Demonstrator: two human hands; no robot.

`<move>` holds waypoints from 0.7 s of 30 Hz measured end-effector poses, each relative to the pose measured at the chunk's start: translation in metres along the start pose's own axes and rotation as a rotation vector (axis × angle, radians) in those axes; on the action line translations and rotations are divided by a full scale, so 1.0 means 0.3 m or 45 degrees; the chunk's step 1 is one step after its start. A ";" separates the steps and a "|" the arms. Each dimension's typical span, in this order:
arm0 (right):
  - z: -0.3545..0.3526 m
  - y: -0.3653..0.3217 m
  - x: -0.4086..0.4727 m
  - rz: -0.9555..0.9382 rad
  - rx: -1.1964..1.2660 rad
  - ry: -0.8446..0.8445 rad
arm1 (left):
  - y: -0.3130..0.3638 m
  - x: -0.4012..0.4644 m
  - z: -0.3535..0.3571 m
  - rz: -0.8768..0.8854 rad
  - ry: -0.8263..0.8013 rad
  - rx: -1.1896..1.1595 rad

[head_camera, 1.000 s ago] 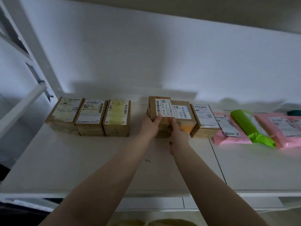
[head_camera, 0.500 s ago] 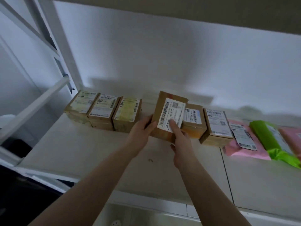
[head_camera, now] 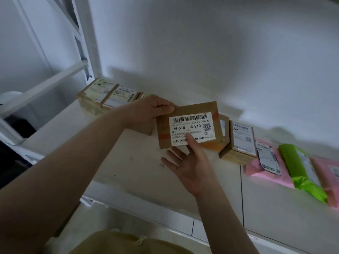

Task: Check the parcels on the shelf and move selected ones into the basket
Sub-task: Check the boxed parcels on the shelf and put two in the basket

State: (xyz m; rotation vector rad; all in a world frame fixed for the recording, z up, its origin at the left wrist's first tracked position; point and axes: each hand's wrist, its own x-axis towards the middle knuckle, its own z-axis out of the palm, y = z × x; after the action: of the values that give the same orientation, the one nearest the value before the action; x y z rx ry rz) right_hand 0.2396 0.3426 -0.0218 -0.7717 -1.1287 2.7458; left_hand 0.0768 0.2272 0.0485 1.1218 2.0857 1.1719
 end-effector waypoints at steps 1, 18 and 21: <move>-0.009 0.005 -0.008 -0.044 0.003 -0.008 | 0.013 -0.003 -0.013 0.009 -0.027 0.022; -0.029 0.086 -0.089 -0.360 0.091 0.033 | 0.096 -0.016 0.015 0.066 -0.184 0.249; -0.037 0.088 -0.095 -0.366 0.124 0.038 | 0.107 -0.012 0.028 0.079 -0.202 0.266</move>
State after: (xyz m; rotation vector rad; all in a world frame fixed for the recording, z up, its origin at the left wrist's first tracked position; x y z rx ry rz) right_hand 0.2730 0.3234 -0.0345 -0.5855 -1.0030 2.5203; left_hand 0.0983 0.2374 0.0720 1.3374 2.0987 0.8747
